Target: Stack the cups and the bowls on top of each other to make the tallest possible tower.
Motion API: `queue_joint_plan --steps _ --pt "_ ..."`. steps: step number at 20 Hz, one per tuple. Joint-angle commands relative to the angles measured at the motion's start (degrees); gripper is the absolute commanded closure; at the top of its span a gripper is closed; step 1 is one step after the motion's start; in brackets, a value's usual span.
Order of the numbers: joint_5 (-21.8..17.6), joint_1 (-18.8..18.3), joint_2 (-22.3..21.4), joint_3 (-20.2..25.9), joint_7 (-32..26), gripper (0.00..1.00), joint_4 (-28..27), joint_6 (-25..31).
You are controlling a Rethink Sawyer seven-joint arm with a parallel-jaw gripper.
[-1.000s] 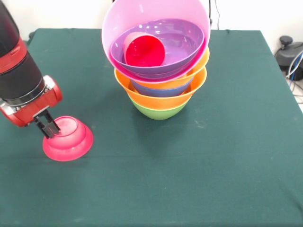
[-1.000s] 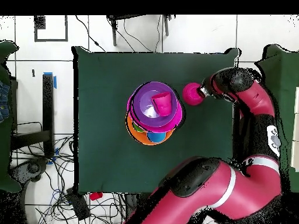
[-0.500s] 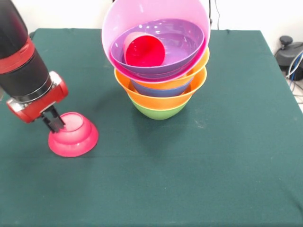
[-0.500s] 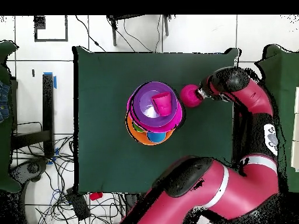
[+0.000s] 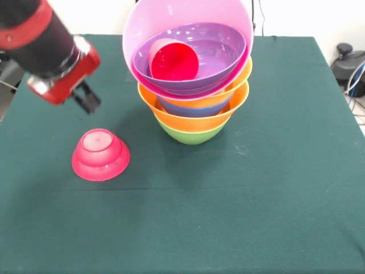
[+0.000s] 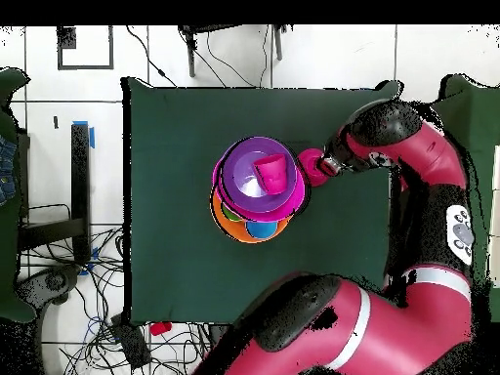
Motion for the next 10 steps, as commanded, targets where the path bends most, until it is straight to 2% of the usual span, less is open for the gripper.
queue_joint_plan --steps 1,5,10 --pt "1.2 2.99 -4.12 1.13 20.92 1.0 -3.5 14.25" --pt "0.78 2.39 -4.1 1.35 19.92 1.0 -4.81 15.36" --pt "0.13 1.7 -3.13 2.67 19.3 1.0 -5.79 14.15"
